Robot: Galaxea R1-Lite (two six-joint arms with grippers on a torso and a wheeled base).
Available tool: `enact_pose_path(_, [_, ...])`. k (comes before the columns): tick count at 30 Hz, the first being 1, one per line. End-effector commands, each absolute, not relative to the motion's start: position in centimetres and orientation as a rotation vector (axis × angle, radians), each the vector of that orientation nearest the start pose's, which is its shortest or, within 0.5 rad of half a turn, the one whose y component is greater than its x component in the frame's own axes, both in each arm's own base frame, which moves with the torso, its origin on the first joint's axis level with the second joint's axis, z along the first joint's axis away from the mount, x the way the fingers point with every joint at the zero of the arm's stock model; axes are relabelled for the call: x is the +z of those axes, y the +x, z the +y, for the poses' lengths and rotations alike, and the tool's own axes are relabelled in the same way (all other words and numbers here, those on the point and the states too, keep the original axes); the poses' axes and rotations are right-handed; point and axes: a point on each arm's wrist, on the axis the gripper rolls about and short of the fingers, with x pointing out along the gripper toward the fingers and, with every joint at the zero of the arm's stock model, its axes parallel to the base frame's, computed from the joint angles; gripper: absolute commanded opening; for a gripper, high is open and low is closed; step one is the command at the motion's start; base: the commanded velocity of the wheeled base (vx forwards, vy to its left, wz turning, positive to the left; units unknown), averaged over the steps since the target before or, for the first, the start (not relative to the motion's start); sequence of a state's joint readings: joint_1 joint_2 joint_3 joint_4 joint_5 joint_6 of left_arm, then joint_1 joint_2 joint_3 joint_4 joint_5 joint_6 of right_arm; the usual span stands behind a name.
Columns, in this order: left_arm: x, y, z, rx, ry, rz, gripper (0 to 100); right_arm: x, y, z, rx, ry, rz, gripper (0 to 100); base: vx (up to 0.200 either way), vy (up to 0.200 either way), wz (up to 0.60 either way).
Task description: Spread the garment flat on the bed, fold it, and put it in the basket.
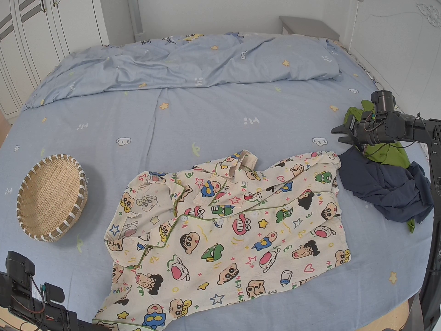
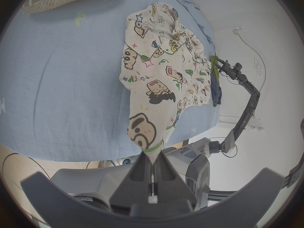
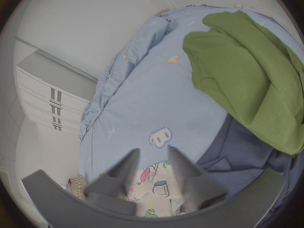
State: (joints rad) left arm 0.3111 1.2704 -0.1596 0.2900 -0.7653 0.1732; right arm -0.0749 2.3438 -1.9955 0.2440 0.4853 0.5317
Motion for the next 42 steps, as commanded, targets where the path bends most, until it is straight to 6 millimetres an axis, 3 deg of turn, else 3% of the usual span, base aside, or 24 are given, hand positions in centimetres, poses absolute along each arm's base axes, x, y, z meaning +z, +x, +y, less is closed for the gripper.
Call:
enact_pose_path(1, [6.9, 7.4, 0.8, -0.476, -0.573, 1.161, 0, 16.2, 48.3, -2.7, 0.227, 0.682, 0.7, 100, 0.0, 0.0, 0.0])
enact_pose_path(6, [6.9, 7.4, 0.7, -0.476, -0.575, 1.164, 0, 17.6, 47.5, -3.3, 0.215, 0.688, 0.697, 100, 0.0, 0.0, 0.0])
enact_pose_path(8, [6.8, 7.4, 0.8, -0.476, -0.576, 1.165, 0, 20.3, 45.9, -3.7, 0.211, 0.688, 0.679, 100, 0.0, 0.0, 0.0])
enact_pose_path(11, [6.8, 7.5, 0.7, -0.476, -0.575, 1.165, 0, 22.5, 44.0, -4.0, 0.223, 0.695, 0.674, 100, 0.0, 0.0, 0.0])
enact_pose_path(14, [6.8, 7.4, 0.7, -0.475, -0.573, 1.164, 0, 25.6, 39.5, -4.5, 0.269, 0.727, 0.682, 100, 0.0, 0.0, 0.0])
enact_pose_path(15, [6.8, 7.4, 0.7, -0.475, -0.573, 1.164, 0, 25.9, 39.0, -4.5, 0.276, 0.73, 0.683, 100, 0.0, 0.0, 0.0])
enact_pose_path(16, [6.8, 7.4, 0.7, -0.475, -0.572, 1.162, 0, 27.0, 36.1, -4.4, 0.311, 0.751, 0.698, 100, 0.0, 0.0, 0.0])
enact_pose_path(19, [6.7, 7.3, 0.7, -0.479, -0.569, 1.163, 0, 27.0, 31.5, -4.2, 0.36, 0.795, 0.762, 100, 0.0, 0.0, 0.0])
enact_pose_path(20, [6.7, 7.3, 0.6, -0.483, -0.568, 1.167, 0, 26.7, 29.1, -3.8, 0.384, 0.808, 0.789, 100, 0.0, 0.0, 0.0])
enact_pose_path(21, [6.7, 7.3, 0.6, -0.483, -0.568, 1.167, 0, 26.7, 29.1, -3.8, 0.384, 0.808, 0.789, 100, 0.0, 0.0, 0.0])
enact_pose_path(23, [6.7, 7.3, 0.6, -0.491, -0.567, 1.166, 0, 24.6, 24.3, -2.9, 0.396, 0.816, 0.855, 100, 0.0, 0.0, 0.0])
enact_pose_path(27, [6.8, 7.4, 0.6, -0.496, -0.571, 1.159, 0, 20.1, 19.8, -1.8, 0.405, 0.797, 0.975, 100, 0.0, 0.0, 0.0])
enact_pose_path(33, [6.8, 7.4, 0.6, -0.498, -0.571, 1.157, 0, 14.6, 16.5, -1.1, 0.402, 0.82, 1.14, 100, 0.0, 0.0, 0.0])
enact_pose_path(37, [6.8, 7.4, 0.6, -0.497, -0.568, 1.15, 0, 12.4, 14.2, -0.3, 0.468, 0.832, 1.21, 100, 0.0, 0.0, 0.0])
enact_pose_path(42, [6.7, 7.4, 0.6, -0.498, -0.565, 1.148, 0, 10.7, 13.0, -0.1, 0.53, 0.759, 1.219, 100, 0.0, 0.0, 0.0])
